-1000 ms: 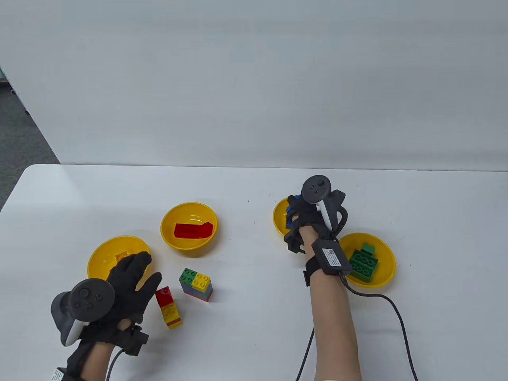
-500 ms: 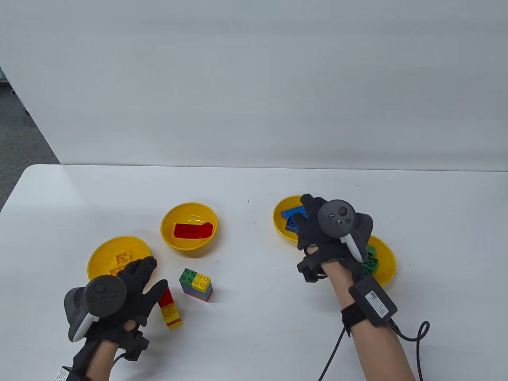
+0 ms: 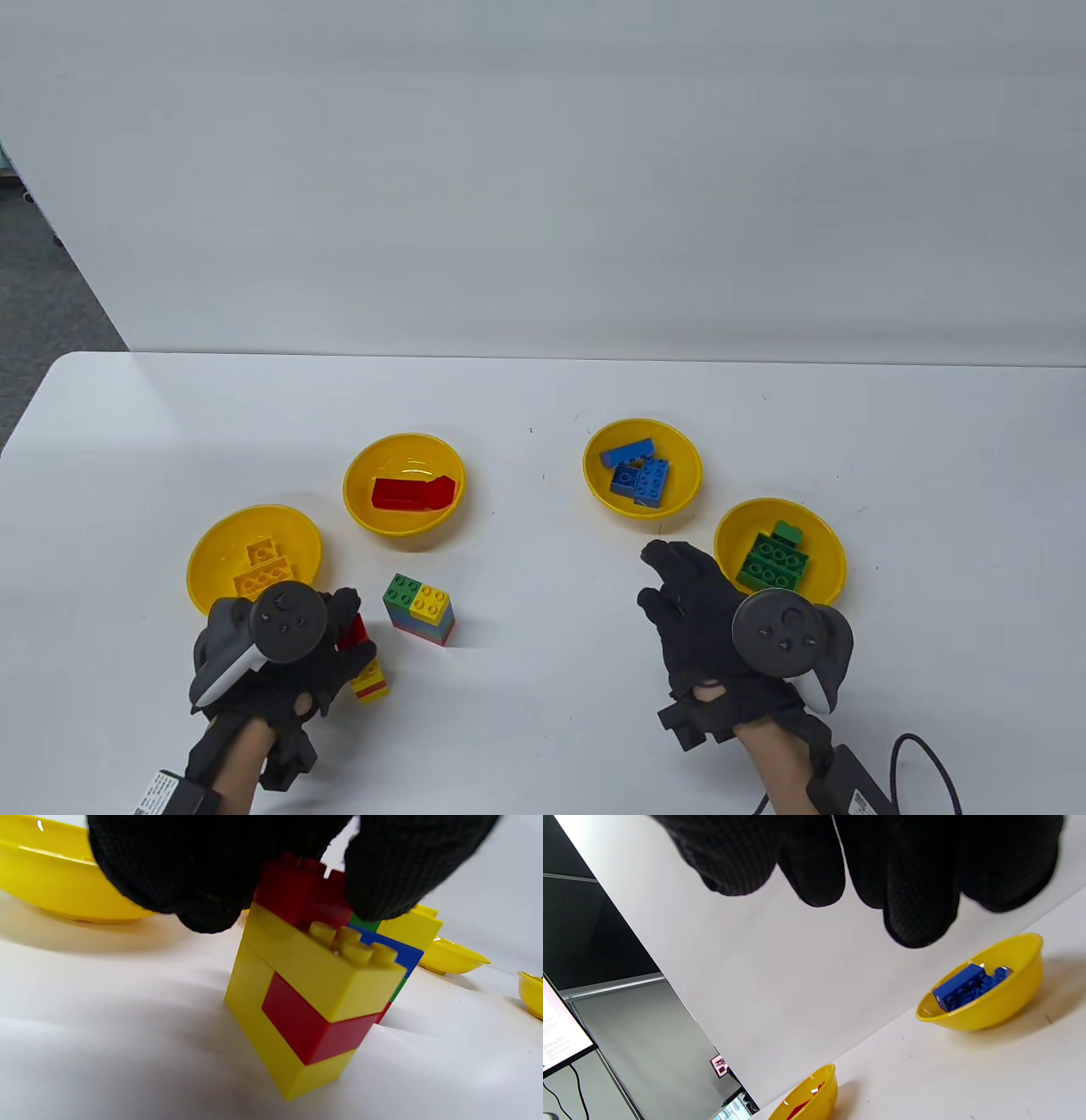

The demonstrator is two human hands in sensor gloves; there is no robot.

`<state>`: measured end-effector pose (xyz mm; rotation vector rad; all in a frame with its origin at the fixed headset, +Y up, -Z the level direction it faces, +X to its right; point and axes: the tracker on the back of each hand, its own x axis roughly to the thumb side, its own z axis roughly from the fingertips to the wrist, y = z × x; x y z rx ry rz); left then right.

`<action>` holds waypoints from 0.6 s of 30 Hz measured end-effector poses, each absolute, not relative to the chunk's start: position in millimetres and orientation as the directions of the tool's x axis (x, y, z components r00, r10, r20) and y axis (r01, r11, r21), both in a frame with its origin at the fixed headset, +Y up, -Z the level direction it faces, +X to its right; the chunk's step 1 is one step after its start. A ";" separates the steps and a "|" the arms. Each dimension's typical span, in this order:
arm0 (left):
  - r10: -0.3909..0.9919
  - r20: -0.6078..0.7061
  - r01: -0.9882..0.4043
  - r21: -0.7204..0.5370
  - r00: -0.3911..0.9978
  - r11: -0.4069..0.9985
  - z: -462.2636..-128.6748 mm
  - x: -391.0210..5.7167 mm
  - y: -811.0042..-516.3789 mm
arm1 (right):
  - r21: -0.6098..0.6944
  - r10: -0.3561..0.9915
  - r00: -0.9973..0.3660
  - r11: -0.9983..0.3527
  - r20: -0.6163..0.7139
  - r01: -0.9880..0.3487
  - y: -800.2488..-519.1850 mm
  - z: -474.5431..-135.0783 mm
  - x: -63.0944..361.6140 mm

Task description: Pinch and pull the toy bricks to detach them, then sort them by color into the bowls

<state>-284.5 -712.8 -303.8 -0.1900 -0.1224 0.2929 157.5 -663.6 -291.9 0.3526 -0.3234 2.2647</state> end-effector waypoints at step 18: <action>0.999 0.022 -0.997 -0.058 0.049 0.050 -279.6 -287.6 -685.6 | 0.030 0.703 -0.452 -0.557 0.550 -0.830 -660.8 -273.1 133.7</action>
